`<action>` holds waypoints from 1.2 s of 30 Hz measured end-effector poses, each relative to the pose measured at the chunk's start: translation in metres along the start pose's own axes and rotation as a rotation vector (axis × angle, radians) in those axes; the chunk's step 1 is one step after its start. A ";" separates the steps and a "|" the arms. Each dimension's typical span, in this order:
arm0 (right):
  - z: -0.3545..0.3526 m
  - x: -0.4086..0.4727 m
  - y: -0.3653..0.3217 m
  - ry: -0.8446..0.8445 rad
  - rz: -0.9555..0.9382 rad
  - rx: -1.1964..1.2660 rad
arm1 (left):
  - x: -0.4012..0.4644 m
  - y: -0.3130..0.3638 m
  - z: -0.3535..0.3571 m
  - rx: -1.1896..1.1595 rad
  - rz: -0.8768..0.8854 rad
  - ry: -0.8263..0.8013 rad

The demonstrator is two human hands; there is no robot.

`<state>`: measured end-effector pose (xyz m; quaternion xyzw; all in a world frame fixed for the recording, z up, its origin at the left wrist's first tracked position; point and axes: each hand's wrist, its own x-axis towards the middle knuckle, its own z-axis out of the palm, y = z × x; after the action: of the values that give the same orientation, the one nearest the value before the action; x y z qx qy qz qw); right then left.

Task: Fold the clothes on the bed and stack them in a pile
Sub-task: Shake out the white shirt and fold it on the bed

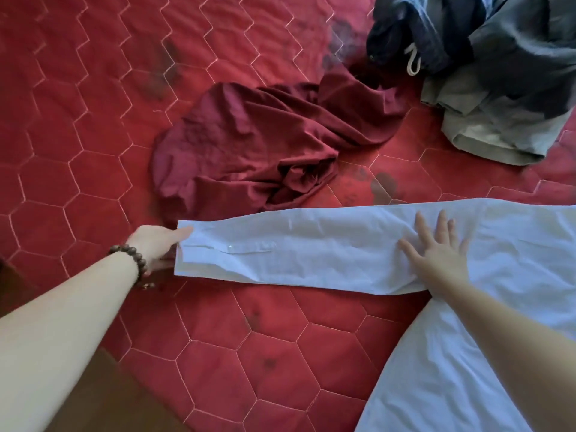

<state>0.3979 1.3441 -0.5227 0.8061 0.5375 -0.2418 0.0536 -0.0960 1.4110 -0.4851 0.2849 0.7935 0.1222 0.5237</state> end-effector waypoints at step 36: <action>0.061 -0.034 -0.083 0.088 -0.080 -0.199 | -0.055 0.040 0.020 -0.002 0.649 0.494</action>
<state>0.2930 1.3289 -0.5467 0.7845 0.5925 -0.1533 0.1002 -0.0495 1.4098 -0.4318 0.4821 0.7642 0.3468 0.2517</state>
